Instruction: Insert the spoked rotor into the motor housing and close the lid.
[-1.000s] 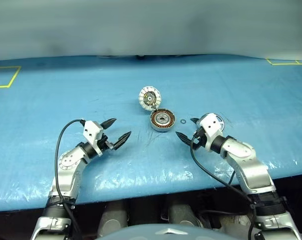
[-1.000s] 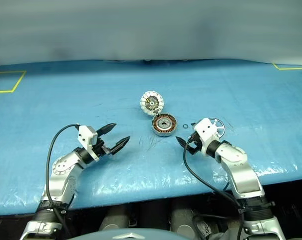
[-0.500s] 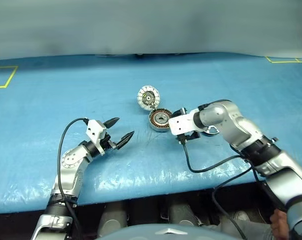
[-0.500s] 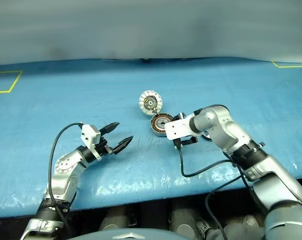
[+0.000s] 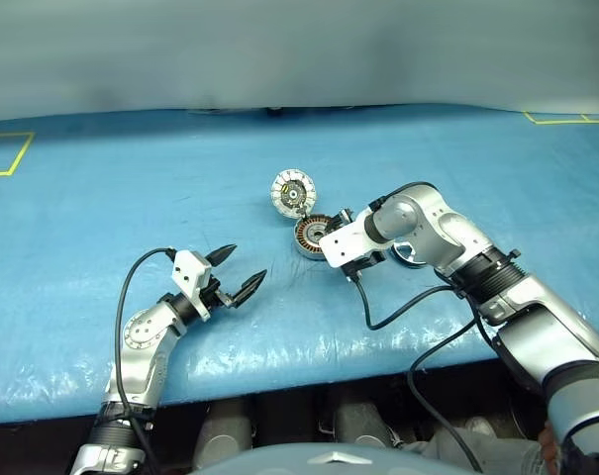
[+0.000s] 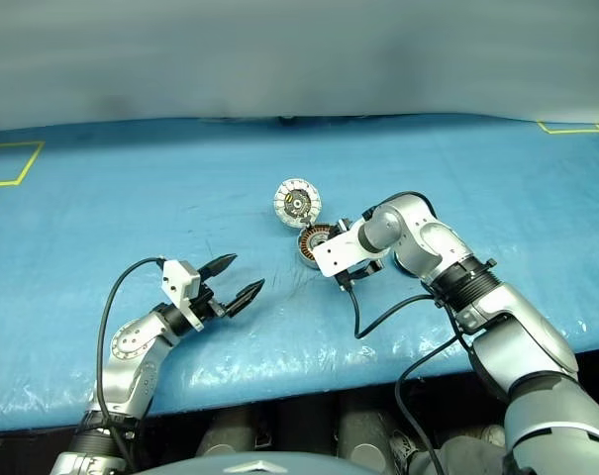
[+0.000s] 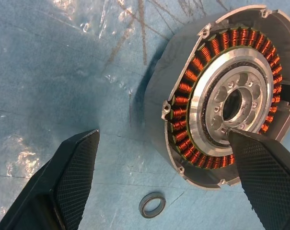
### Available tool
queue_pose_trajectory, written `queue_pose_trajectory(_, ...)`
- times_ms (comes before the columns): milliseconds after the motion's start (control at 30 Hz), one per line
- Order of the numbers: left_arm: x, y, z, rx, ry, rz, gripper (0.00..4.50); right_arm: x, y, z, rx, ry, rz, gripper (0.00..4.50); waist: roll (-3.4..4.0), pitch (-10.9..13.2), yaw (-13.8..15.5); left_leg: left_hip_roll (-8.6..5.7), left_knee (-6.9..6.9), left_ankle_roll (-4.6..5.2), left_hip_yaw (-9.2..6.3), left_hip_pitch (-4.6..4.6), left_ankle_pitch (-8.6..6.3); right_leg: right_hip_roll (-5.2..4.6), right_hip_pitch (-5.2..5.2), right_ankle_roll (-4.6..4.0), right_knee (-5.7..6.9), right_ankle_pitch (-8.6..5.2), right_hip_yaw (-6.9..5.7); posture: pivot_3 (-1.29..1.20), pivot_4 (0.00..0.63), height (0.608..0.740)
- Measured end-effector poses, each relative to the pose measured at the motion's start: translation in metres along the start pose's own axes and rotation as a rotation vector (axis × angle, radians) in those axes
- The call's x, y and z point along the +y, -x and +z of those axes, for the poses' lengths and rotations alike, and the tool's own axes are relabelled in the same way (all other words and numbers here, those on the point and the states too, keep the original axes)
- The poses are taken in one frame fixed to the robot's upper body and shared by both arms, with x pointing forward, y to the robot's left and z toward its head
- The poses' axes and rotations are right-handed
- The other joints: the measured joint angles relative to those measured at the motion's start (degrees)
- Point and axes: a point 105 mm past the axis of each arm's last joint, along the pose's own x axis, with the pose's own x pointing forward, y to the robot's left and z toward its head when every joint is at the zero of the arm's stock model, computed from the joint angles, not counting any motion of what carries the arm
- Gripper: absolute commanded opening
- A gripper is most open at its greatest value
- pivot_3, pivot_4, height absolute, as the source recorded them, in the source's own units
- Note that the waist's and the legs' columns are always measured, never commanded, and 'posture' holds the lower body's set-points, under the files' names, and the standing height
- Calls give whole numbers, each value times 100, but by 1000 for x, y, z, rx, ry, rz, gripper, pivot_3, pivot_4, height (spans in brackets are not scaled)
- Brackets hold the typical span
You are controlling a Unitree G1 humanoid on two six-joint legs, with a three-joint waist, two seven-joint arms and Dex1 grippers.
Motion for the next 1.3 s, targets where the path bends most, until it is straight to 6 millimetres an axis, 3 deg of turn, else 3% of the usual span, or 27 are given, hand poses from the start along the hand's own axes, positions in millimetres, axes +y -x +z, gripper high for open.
queue_pose_trajectory(867,-10,-6,-3,2,15,-28,4500,-15,4,1,61,57,-21,4455,1,-1,-3,-1,0,-5,10,0,3,5,-9,-6,4,5,4,0,150,740)
queue_pose_trajectory(1300,-12,-7,-4,3,18,-27,4500,-18,-1,17,16,71,-12,4455,1,-1,-4,-2,0,-5,11,0,3,6,-9,-7,5,5,4,0,150,740)
